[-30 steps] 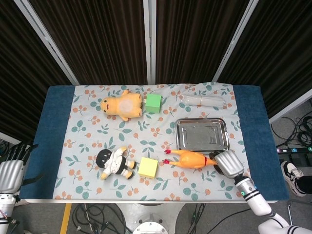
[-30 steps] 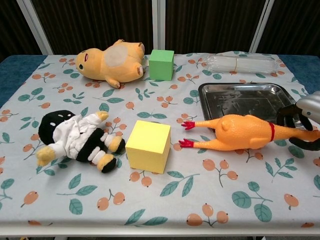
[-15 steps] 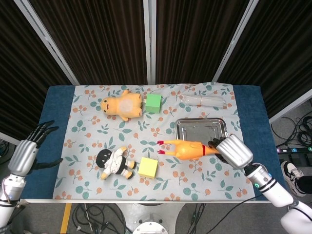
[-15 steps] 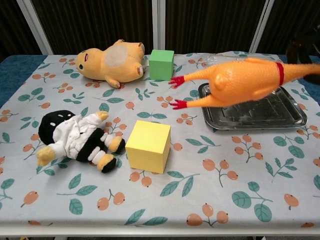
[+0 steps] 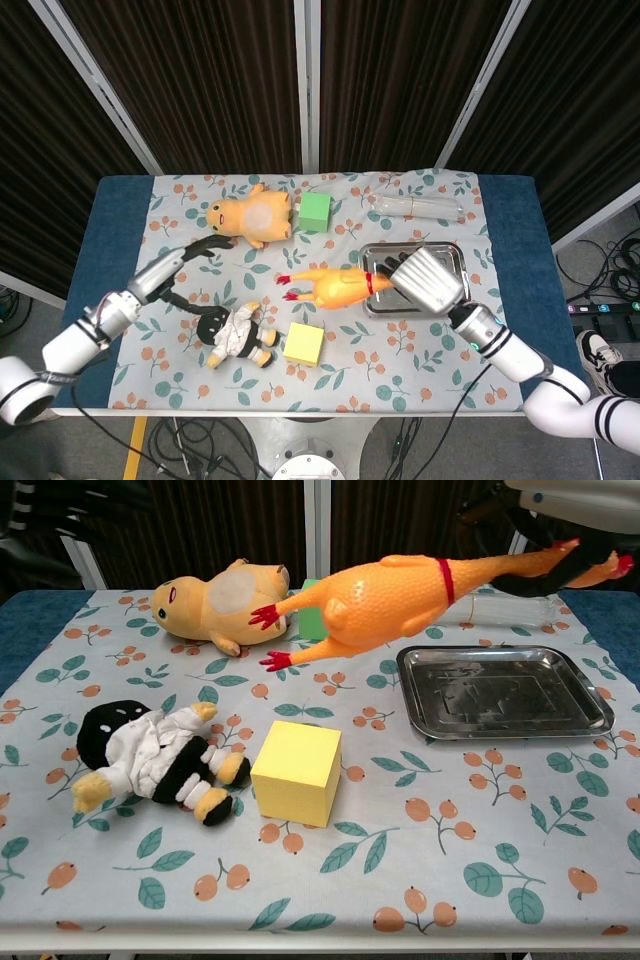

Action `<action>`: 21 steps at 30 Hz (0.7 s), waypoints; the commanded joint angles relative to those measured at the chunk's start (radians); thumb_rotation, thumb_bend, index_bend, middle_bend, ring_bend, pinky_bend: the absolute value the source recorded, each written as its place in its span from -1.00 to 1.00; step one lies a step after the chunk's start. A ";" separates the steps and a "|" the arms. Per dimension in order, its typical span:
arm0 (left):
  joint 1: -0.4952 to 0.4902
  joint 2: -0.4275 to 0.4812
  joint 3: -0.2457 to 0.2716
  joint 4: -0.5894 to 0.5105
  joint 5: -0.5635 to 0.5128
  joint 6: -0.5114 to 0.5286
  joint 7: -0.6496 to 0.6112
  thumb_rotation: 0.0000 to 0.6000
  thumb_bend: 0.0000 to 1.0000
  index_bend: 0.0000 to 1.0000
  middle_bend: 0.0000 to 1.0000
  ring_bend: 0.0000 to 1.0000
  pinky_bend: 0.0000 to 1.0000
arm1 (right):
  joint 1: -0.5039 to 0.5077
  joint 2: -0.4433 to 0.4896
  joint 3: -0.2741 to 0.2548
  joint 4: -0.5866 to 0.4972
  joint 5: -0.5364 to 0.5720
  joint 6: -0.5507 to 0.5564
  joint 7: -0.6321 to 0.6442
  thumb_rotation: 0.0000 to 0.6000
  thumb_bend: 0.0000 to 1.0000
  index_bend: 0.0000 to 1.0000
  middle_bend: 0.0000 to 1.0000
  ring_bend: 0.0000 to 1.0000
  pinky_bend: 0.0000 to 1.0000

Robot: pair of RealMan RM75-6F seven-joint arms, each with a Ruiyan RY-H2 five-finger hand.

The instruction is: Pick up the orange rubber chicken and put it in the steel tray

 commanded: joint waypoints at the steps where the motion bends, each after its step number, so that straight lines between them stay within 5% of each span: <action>1: -0.115 -0.021 0.004 0.045 0.017 -0.101 -0.128 1.00 -1.00 -0.56 -0.62 -0.75 -0.59 | 0.032 -0.034 0.018 0.017 0.018 -0.026 -0.014 1.00 -0.26 0.86 0.44 0.40 0.94; 13: -0.318 -0.040 0.094 0.076 0.071 -0.242 -0.390 1.00 -0.95 -0.57 -0.62 -0.74 -0.57 | 0.153 -0.058 0.081 -0.024 0.125 -0.172 -0.136 1.00 -0.26 0.86 0.44 0.40 0.94; 21: -0.382 -0.079 0.128 0.104 0.036 -0.285 -0.428 1.00 -0.89 -0.54 -0.55 -0.65 -0.44 | 0.195 -0.065 0.097 -0.050 0.213 -0.224 -0.226 1.00 -0.27 0.87 0.44 0.40 0.94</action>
